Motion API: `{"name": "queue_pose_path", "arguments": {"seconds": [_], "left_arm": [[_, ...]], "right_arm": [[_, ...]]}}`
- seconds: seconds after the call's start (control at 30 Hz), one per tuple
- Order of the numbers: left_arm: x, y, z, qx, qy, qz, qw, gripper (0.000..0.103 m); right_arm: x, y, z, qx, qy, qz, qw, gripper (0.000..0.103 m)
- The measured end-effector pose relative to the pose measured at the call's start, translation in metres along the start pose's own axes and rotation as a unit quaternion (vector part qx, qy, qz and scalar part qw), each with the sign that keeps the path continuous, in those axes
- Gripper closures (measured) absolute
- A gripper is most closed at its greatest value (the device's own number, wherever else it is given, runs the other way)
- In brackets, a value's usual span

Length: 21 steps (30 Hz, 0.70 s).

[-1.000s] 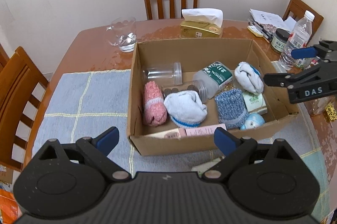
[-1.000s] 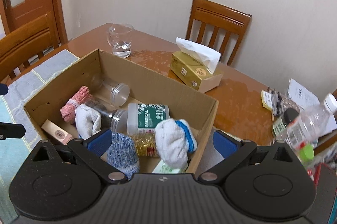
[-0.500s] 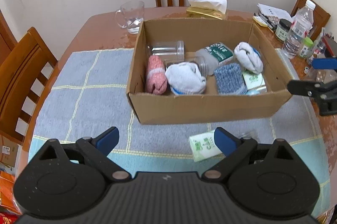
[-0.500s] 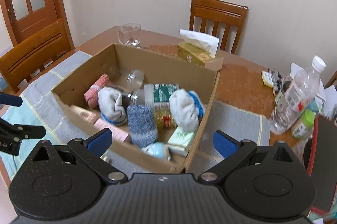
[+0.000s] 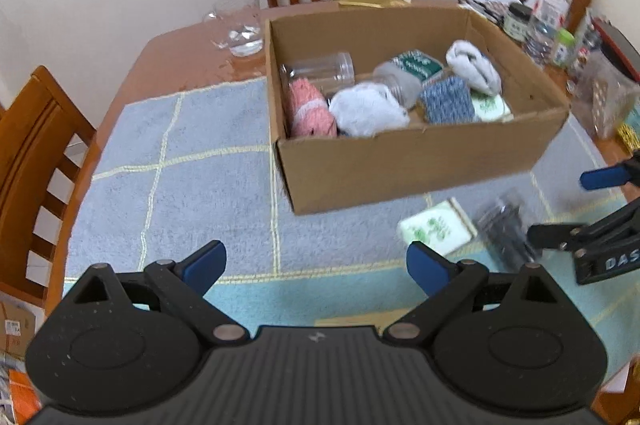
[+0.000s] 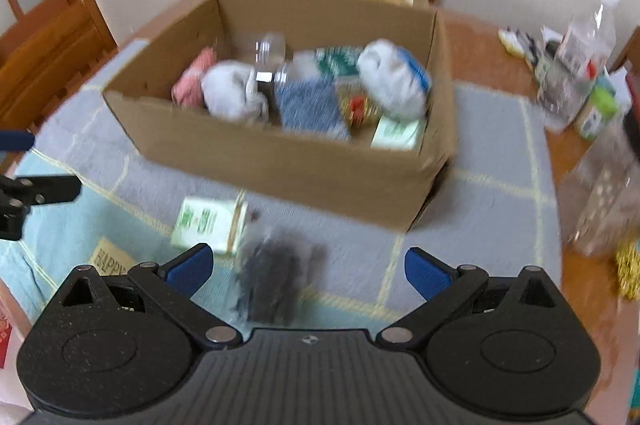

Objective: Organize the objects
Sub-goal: 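Move the left tool to the green C&S pack while the right tool reaches the clear dark-filled jar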

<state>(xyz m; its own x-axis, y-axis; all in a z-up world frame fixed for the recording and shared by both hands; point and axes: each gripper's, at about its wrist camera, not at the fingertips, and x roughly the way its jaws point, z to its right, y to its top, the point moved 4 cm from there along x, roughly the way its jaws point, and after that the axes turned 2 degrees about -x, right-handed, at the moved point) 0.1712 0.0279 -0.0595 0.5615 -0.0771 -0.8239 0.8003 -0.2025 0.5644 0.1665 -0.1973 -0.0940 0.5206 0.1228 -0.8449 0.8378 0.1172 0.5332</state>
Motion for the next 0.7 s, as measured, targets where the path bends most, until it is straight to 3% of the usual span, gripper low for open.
{"name": "queue_pose_path", "arguments": {"seconds": [0.3, 0.5, 0.7], "left_arm": [[0.012, -0.016, -0.014, 0.026, -0.034, -0.018, 0.9989, 0.006], [0.018, -0.015, -0.009, 0.036, -0.05, -0.022, 0.9979, 0.006], [0.032, -0.015, 0.008, 0.043, -0.055, -0.041, 0.9967, 0.006]], "right_arm": [[0.036, -0.032, -0.029, 0.038, -0.04, -0.056, 0.997, 0.0], [0.043, -0.044, -0.02, 0.064, -0.078, -0.066, 0.993, 0.0], [0.045, -0.054, 0.0, 0.083, -0.078, -0.076, 0.991, 0.0]]}}
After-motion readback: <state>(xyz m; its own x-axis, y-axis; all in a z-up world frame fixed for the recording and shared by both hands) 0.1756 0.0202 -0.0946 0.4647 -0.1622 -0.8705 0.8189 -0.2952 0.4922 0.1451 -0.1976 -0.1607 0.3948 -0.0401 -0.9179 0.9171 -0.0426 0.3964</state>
